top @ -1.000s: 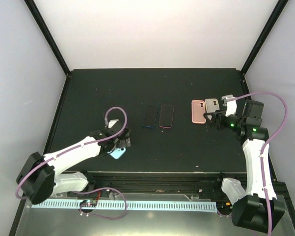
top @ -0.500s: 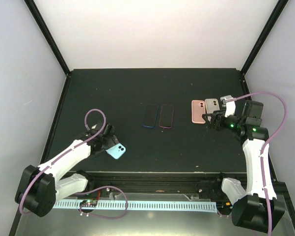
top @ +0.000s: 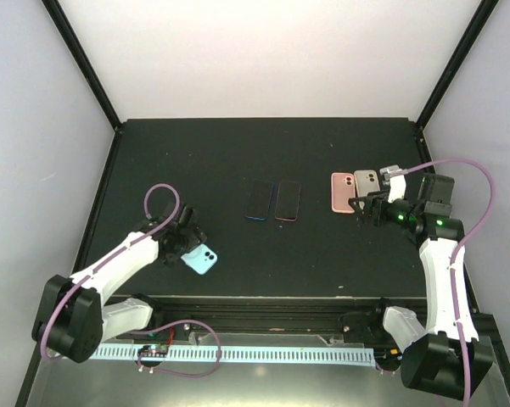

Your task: Take the phone out of the phone case

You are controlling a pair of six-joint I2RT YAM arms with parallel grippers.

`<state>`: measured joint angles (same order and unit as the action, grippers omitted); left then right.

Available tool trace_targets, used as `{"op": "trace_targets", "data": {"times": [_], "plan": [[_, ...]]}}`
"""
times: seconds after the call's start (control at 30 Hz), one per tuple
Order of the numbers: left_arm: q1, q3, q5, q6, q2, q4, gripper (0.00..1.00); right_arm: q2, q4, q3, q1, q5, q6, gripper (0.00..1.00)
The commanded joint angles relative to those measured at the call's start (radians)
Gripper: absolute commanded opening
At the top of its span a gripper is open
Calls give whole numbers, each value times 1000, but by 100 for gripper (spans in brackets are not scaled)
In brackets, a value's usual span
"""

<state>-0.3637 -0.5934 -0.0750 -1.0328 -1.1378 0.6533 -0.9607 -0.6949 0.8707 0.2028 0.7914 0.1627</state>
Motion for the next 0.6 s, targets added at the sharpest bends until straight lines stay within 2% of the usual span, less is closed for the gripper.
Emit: {"op": "trace_targets", "data": {"times": [0.0,0.07,0.23,0.4,0.5,0.57], "plan": [[16,-89,-11,-107,-71,115,99,-1,-9,19,1,15,20,76],[19,-128,-13,-128,-122,181,99,-10,-16,21,1,16,24,77],[22,-123,54,-124,-190,119,99,-25,-30,31,0,41,31,77],[29,-160,81,-130,-282,154,99,-28,-32,29,0,41,32,77],[31,-152,110,-123,-326,118,99,-38,-35,31,0,50,34,77],[31,-140,131,-124,-347,95,96,-44,-37,31,0,44,35,77]]}}
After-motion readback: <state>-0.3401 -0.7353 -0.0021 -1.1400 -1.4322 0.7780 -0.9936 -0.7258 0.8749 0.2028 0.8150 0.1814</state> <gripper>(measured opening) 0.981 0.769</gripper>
